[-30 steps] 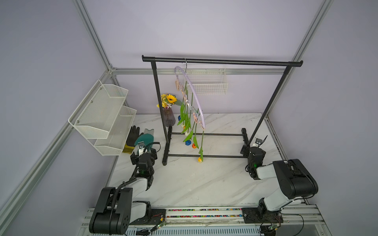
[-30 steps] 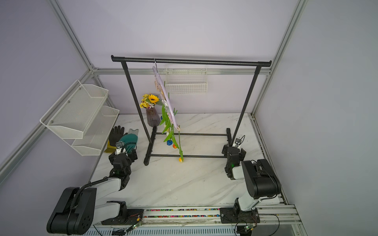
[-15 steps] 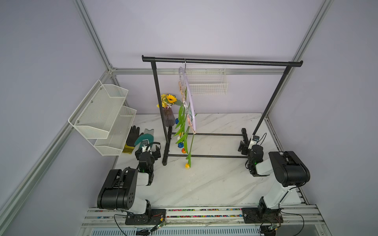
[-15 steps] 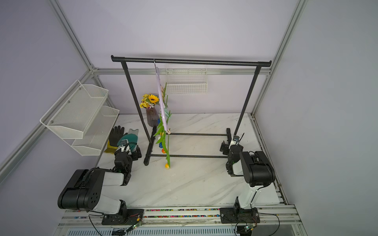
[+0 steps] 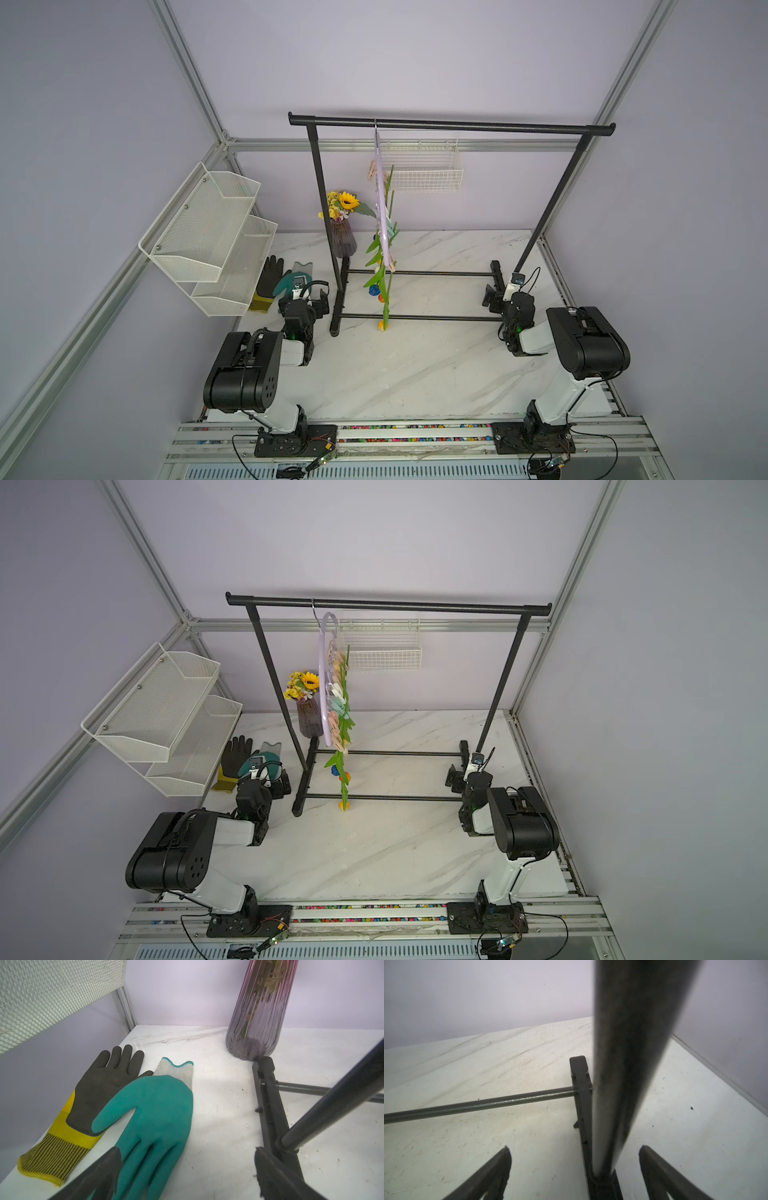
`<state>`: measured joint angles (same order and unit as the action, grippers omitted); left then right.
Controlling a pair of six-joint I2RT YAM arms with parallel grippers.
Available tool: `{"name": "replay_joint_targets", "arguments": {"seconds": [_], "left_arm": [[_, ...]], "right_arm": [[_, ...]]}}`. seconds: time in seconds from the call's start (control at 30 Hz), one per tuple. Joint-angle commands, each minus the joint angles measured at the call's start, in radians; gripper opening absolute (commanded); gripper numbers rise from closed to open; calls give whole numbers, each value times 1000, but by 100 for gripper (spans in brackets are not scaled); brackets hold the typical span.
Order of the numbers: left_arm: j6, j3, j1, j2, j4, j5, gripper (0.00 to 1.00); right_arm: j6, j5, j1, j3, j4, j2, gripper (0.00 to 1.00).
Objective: Dry the flowers on a clothes hanger
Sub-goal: Reset both arms
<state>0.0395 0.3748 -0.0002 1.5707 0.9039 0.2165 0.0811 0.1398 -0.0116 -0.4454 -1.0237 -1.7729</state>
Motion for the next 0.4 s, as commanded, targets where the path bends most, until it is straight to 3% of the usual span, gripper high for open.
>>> {"name": "replay_joint_targets", "arguments": {"seconds": [0.0,0.37], "left_arm": [[-15,1,7,-9,34,-2,100],[-15,-3,7,-3,52,-1,100]], "right_arm": [[-15,-5,-1,-7,12,-2,97],[-14,-5,-1,-7,15,-2,97]]}}
